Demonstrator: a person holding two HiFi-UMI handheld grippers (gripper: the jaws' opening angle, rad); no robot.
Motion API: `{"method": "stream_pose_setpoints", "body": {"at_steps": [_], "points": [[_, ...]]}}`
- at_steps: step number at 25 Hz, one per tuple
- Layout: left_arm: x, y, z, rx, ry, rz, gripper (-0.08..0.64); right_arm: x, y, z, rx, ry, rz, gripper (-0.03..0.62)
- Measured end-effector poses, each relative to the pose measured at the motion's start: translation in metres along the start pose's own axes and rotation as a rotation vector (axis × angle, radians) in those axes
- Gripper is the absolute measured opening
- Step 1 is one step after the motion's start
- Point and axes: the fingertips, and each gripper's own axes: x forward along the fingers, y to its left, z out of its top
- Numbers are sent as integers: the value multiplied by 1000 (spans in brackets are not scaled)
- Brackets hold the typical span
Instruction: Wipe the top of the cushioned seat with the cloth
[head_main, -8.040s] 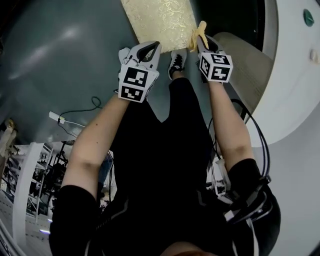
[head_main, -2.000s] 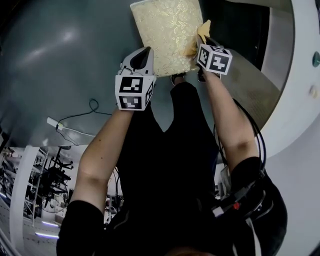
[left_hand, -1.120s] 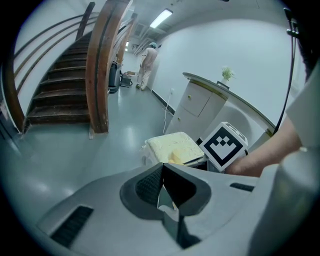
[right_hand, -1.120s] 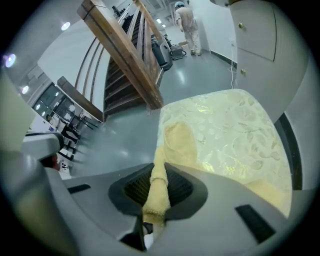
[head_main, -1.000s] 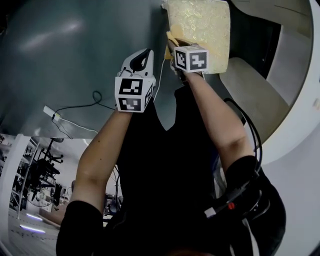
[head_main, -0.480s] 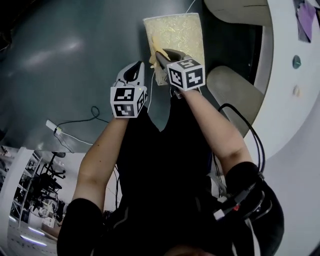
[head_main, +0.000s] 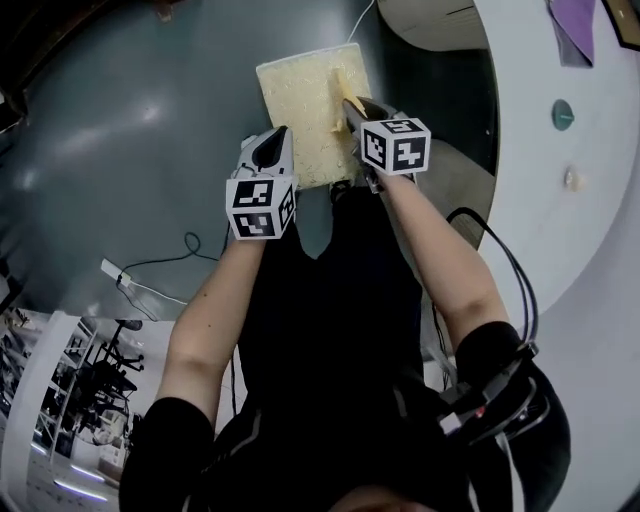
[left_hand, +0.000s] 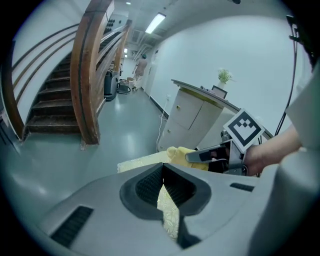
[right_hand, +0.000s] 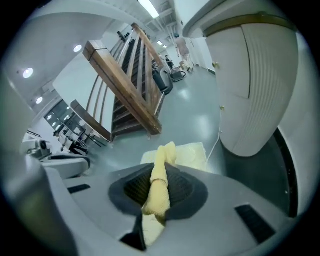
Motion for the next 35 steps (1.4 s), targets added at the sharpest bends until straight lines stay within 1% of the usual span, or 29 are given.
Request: {"method": "stream_pose_setpoints", "body": {"at_steps": [2, 3, 5, 6, 8, 10, 12, 14, 15, 19, 22, 24, 28, 33, 35], "points": [[14, 2, -8, -20, 9, -7, 5, 12, -24, -7, 26, 13, -55, 60], [22, 3, -13, -17, 20, -14, 5, 18, -38, -11, 40, 16, -83, 60], [39, 8, -21, 11, 40, -24, 3, 31, -67, -17, 68, 17, -150, 60], [47, 12, -24, 19, 50, -27, 5, 38, -81, -20, 77, 28, -184, 60], [57, 21, -32, 4, 68, -35, 5, 55, -99, -35, 78, 82, -240, 60], [62, 30, -36, -6, 73, -52, 5, 68, -107, -44, 74, 116, -279, 60], [63, 38, -40, 1, 81, -68, 5, 72, -106, -43, 91, 102, -310, 58], [59, 45, -48, -5, 98, -70, 5, 70, -100, -47, 117, 96, -323, 58], [56, 48, -52, -12, 106, -68, 5, 71, -96, -49, 116, 102, -320, 58], [47, 61, -63, -24, 127, -59, 5, 82, -69, -57, 52, 157, -283, 58], [47, 73, -58, -46, 125, -48, 5, 98, -45, -60, 64, 171, -251, 58], [46, 79, -52, -49, 112, -47, 5, 111, -21, -63, 56, 186, -214, 58], [40, 91, -42, -40, 89, -49, 5, 135, 22, -68, 8, 212, -157, 59], [32, 110, -45, -52, 92, -20, 5, 157, 63, -72, -7, 237, -65, 58], [28, 117, -48, -55, 96, -8, 5, 167, 82, -76, -28, 265, -10, 58]]}}
